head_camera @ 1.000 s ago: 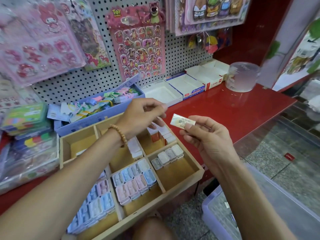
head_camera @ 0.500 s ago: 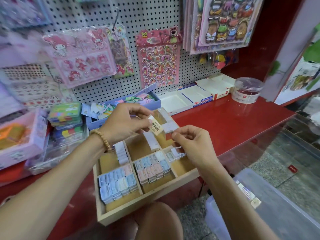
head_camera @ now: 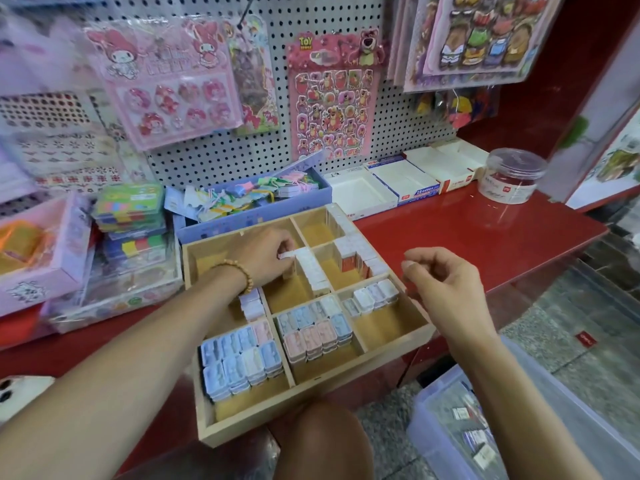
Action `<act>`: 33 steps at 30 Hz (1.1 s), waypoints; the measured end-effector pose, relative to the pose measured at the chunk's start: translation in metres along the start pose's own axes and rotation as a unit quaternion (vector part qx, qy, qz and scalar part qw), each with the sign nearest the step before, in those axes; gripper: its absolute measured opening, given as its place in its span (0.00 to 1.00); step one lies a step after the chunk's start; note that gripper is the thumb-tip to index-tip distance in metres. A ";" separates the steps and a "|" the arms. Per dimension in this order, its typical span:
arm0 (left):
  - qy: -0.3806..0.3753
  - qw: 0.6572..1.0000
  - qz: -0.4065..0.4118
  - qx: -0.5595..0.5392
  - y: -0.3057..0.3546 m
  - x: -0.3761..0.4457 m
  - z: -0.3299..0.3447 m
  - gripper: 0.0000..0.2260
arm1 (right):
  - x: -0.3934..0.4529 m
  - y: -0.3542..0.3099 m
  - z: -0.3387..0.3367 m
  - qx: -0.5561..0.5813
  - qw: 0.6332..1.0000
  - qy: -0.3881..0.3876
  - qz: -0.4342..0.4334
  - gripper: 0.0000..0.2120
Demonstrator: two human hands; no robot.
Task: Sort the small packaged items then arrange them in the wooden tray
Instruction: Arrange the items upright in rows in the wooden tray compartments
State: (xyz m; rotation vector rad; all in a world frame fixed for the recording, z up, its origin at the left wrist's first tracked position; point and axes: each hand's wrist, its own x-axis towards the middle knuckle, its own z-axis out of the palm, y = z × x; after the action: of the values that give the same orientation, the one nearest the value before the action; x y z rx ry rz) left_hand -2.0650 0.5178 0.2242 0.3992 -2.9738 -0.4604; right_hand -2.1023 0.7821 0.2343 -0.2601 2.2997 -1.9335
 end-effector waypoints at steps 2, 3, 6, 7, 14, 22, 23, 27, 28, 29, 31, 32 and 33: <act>-0.006 1.000 0.014 0.015 -0.004 0.000 0.002 0.05 | 0.000 0.002 -0.004 0.005 1.000 0.014 0.003 0.04; -0.004 1.000 0.019 0.021 -0.005 0.000 0.003 0.05 | 0.000 0.004 -0.005 0.007 1.000 0.017 0.006 0.05; 0.008 0.999 0.025 0.031 -0.007 0.001 0.005 0.05 | -0.001 0.006 -0.007 0.003 1.000 0.016 0.010 0.05; 0.010 0.999 0.025 0.032 -0.007 0.001 0.006 0.05 | 0.000 0.008 -0.007 0.003 1.000 0.015 0.011 0.05; -0.015 1.000 0.009 0.024 -0.002 0.004 -0.001 0.07 | -0.002 0.009 -0.010 0.002 1.000 0.012 0.008 0.04; 0.018 0.992 -0.004 -0.122 0.026 -0.016 -0.029 0.07 | -0.016 0.014 -0.048 -0.011 0.999 0.047 -0.011 0.05; 0.030 0.989 -0.001 -0.145 0.035 -0.022 -0.031 0.07 | -0.020 0.015 -0.054 -0.009 0.998 0.053 -0.012 0.05; 0.077 0.959 0.015 -0.272 0.086 -0.054 -0.035 0.03 | -0.039 0.017 -0.088 -0.041 0.996 0.077 -0.028 0.05; 0.076 0.948 0.022 -0.310 0.100 -0.064 -0.033 0.02 | -0.045 0.018 -0.097 -0.047 0.995 0.081 -0.031 0.05; 0.070 0.937 0.028 -0.341 0.114 -0.073 -0.029 0.02 | -0.050 0.020 -0.107 -0.052 0.994 0.086 -0.032 0.05; 0.043 0.914 0.030 -0.403 0.140 -0.091 -0.016 0.03 | -0.063 0.027 -0.128 -0.059 0.993 0.101 -0.024 0.05; 0.030 0.902 0.026 -0.430 0.152 -0.098 -0.007 0.04 | -0.069 0.033 -0.138 -0.063 0.992 0.107 -0.020 0.06; 0.018 0.894 0.022 -0.448 0.163 -0.105 0.004 0.05 | -0.075 0.039 -0.149 -0.068 0.991 0.114 -0.014 0.06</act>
State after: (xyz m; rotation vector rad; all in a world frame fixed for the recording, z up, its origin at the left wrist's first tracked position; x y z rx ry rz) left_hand -2.0039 0.6969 0.2645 0.2189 -2.3530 -1.6596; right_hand -2.0617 0.9479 0.2203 -0.0876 2.5894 -1.9122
